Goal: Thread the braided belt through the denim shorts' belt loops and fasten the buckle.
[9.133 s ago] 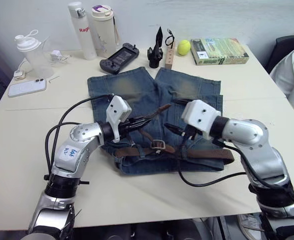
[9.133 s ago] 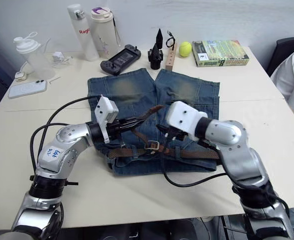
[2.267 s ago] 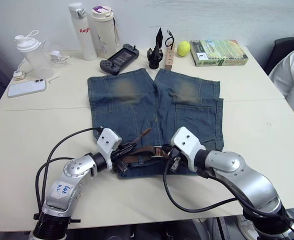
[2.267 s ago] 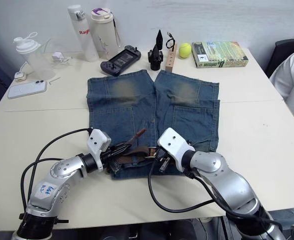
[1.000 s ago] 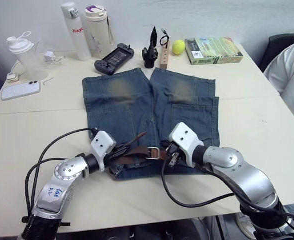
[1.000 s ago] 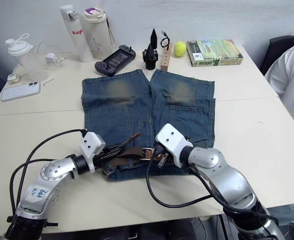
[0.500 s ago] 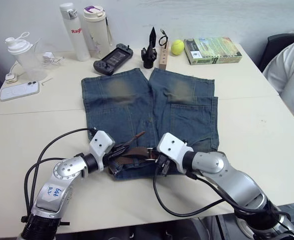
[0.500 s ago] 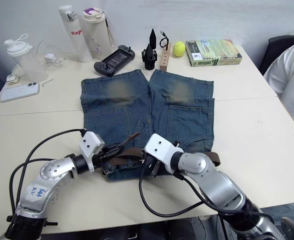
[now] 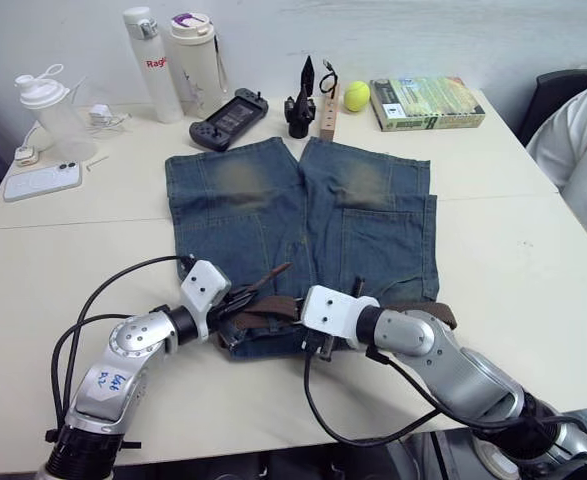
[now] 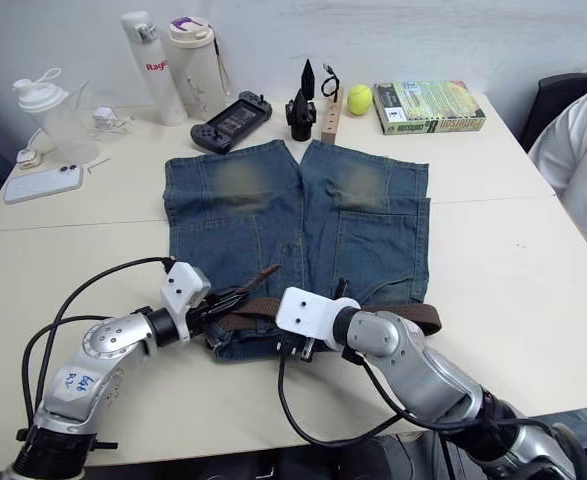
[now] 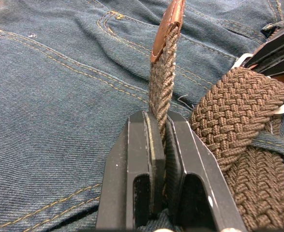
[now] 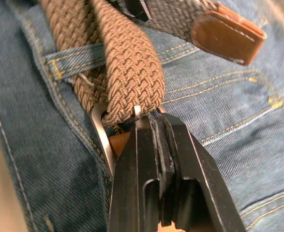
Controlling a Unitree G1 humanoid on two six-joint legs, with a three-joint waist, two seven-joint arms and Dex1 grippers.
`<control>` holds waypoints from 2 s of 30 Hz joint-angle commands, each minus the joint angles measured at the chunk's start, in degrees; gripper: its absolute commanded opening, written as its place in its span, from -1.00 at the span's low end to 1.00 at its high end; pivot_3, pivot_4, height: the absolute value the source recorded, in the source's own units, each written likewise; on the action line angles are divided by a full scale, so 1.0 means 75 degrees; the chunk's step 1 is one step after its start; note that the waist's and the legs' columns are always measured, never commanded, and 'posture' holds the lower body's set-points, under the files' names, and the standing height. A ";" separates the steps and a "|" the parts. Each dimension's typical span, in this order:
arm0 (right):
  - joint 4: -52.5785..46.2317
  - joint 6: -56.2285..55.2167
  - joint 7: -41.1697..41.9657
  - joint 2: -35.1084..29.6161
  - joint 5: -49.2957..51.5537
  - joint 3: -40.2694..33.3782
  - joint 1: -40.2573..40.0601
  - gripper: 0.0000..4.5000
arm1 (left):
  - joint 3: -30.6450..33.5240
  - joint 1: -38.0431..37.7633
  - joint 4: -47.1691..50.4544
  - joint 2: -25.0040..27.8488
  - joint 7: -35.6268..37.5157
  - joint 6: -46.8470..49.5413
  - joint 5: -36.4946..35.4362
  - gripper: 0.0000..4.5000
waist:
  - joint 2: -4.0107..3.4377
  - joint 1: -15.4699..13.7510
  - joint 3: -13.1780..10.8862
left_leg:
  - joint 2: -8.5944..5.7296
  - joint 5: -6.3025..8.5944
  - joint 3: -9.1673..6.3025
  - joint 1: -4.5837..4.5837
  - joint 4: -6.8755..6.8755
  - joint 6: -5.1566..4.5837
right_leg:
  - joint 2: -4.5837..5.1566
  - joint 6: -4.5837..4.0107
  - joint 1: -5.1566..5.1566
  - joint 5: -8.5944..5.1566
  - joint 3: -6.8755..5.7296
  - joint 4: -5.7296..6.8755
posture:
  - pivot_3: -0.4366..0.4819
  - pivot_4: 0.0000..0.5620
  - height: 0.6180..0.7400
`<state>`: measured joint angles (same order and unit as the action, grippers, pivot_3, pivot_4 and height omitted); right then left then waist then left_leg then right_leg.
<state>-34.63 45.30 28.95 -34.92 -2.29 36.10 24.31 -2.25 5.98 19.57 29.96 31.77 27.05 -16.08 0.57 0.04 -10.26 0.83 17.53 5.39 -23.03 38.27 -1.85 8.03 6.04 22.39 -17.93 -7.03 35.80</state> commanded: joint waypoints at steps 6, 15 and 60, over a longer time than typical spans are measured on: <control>0.1203 -0.1441 0.0373 -0.0649 -0.2044 0.1488 -0.0635 -0.97 | -0.0104 0.1129 -0.0068 -0.0052 0.0224 0.0490 -0.0159 -1.00 | 0.0006 -0.0050 0.0014 | -0.0001 0.0002 -0.0009 0.0064 -0.0004 0.0003 | 0.0004 0.0000 -0.0072 0.0000 -0.0014 -0.0038 | -0.05 -0.47 0.67; 0.2368 -0.2941 0.0738 -0.0549 -0.3386 0.1617 -0.1247 -0.97 | -0.0934 0.3928 -0.0831 -0.0281 0.1913 0.0653 -0.0551 -1.00 | 0.0043 -0.0065 0.0109 | 0.0004 0.0011 -0.0005 0.0126 -0.0018 0.0018 | -0.0014 -0.0003 -0.0132 -0.0002 -0.0010 -0.0050 | -0.05 -0.47 0.67; 0.3187 -0.5079 0.1866 0.0015 -0.4841 0.0435 -0.2167 -0.97 | -0.1626 0.7053 -0.6184 -0.4036 0.3385 -0.1397 0.1300 -1.00 | -0.0002 -0.0368 0.0207 | -0.0006 0.0085 -0.0125 0.0236 -0.0026 -0.0001 | 0.0031 0.0025 -0.0375 0.0019 -0.0073 -0.0232 | -0.05 -0.47 0.67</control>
<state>-19.85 5.29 35.44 -34.89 -38.78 32.02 14.62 -15.27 57.28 -34.65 -0.13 56.43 19.32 -4.53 0.56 -2.72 -8.71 0.79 18.12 4.45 -21.28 38.03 -1.76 8.25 6.22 19.60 -17.78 -7.57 34.06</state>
